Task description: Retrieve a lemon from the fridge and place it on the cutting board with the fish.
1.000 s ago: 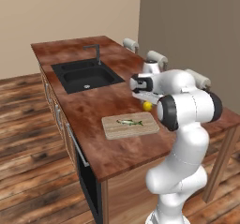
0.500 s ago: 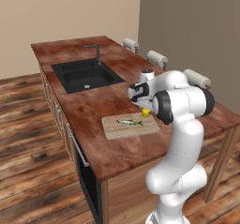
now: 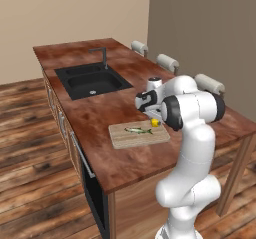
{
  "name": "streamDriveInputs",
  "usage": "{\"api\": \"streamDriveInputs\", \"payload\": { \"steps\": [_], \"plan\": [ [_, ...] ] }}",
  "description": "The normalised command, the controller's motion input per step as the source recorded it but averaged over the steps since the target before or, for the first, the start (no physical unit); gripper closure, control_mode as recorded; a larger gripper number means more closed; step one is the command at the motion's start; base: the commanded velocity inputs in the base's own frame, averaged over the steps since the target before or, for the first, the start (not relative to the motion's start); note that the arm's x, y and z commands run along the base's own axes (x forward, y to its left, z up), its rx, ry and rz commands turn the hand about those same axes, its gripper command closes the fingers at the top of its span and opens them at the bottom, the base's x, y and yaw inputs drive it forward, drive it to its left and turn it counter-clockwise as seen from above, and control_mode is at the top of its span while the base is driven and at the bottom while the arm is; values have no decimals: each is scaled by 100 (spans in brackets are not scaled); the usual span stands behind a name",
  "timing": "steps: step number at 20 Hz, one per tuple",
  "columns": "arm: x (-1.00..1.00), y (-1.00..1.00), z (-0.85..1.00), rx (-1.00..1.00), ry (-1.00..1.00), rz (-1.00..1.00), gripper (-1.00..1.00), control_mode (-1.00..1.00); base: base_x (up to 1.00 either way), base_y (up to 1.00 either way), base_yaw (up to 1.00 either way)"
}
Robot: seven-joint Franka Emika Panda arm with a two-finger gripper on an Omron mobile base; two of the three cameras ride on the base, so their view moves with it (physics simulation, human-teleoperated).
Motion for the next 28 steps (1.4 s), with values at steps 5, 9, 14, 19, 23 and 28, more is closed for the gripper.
{"api": "streamDriveInputs", "payload": {
  "steps": [5, 9, 14, 19, 23, 28],
  "plan": [
    [0, 18, -7, 0, 0, -3, 100, -100, 0, 0, 0],
    [0, 15, -1, 0, 0, -1, 100, -100, 0, 0, 0],
    [0, 7, -1, 0, 0, 0, 100, -100, 0, 0, 0],
    [-13, 0, -14, 0, 0, -2, 100, -100, 0, 0, 0],
    [-17, 0, -5, 0, -1, -1, 100, -100, 0, 0, 0],
    [-7, 3, 0, 0, -1, 0, 100, -100, 0, 0, 0]
  ]
}}
